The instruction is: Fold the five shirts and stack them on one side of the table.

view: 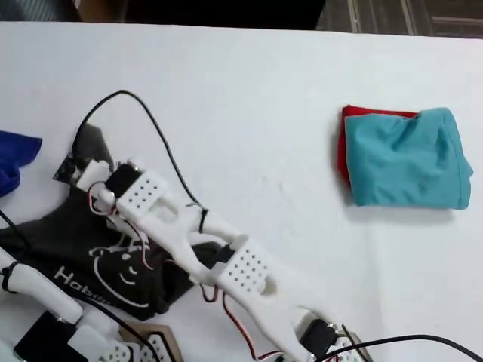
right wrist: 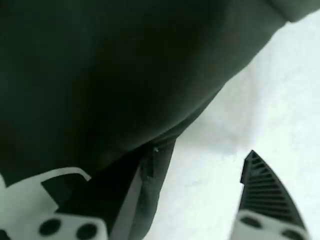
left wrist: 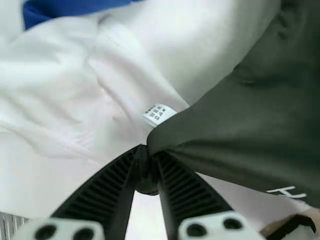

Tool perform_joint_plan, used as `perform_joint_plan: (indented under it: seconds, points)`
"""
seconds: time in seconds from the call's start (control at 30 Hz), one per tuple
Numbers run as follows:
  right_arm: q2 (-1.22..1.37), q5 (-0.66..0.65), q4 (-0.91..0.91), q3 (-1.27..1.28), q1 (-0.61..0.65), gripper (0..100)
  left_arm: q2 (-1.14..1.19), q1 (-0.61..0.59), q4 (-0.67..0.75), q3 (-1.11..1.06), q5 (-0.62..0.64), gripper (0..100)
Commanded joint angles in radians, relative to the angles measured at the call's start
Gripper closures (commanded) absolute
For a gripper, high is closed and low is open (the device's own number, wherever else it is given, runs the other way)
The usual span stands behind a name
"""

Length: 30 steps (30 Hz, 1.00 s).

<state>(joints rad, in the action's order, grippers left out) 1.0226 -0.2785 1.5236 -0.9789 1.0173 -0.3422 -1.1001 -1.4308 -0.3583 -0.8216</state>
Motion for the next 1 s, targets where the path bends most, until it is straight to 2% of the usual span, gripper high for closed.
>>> perform_joint_plan:
  seconds: [0.0,0.37,0.77,0.87,0.97]
  points:
    - [-0.101,-0.009,0.013,-0.043,0.008,70.5,-0.011,0.006,0.006,0.051,0.011,97]
    - [-0.173,0.038,0.004,-0.043,0.03,70.5,-0.011,0.008,0.012,0.051,0.014,97]
    - [0.001,0.037,-0.07,-0.043,0.058,71.3,-0.011,0.008,0.006,0.053,0.014,97]
    - [0.031,0.038,-0.07,-0.043,0.027,80.3,-0.012,0.008,0.006,0.053,0.015,97]
    - [0.038,0.046,-0.067,-0.043,-0.033,99.2,-0.012,0.031,0.006,0.051,0.015,97]
